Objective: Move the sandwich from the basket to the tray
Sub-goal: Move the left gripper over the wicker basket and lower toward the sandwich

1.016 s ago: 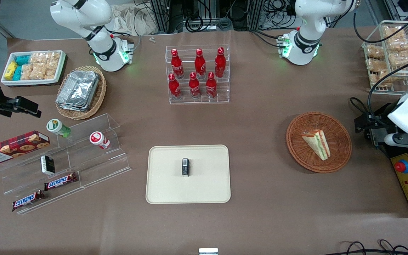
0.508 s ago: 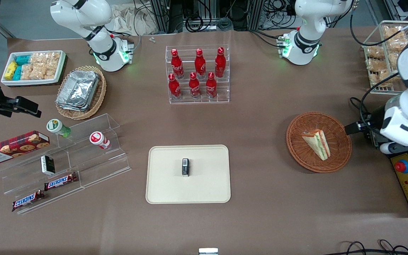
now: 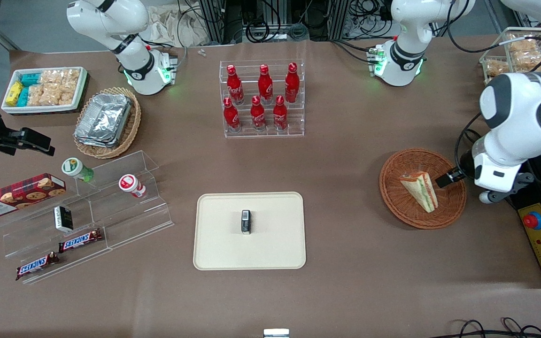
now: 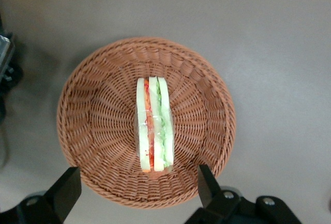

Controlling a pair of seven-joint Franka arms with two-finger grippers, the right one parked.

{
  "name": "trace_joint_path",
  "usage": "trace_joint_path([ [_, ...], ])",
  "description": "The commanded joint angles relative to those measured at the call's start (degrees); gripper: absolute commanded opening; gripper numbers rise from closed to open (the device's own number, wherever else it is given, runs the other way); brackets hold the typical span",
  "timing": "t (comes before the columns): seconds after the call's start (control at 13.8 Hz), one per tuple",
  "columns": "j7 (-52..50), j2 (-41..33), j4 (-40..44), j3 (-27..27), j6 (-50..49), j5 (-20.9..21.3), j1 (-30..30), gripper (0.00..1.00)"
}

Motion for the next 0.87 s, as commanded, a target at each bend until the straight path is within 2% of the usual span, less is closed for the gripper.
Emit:
trace_joint_path([
  [0.0, -5.8, -2.1, -7.8, -0.2, 9.7, 1.4, -0.1, 1.00],
  [0.22, -15.9, 2.3, -7.8, -0.5, 15.0, 1.7, -2.3, 1.00],
  [0.36, -21.4, 4.2, -7.9, -0.5, 16.6, 4.2, -3.3, 1.00],
  [0.8, -21.7, 4.4, -10.4, -0.3, 16.6, 8.9, -2.9, 1.00],
])
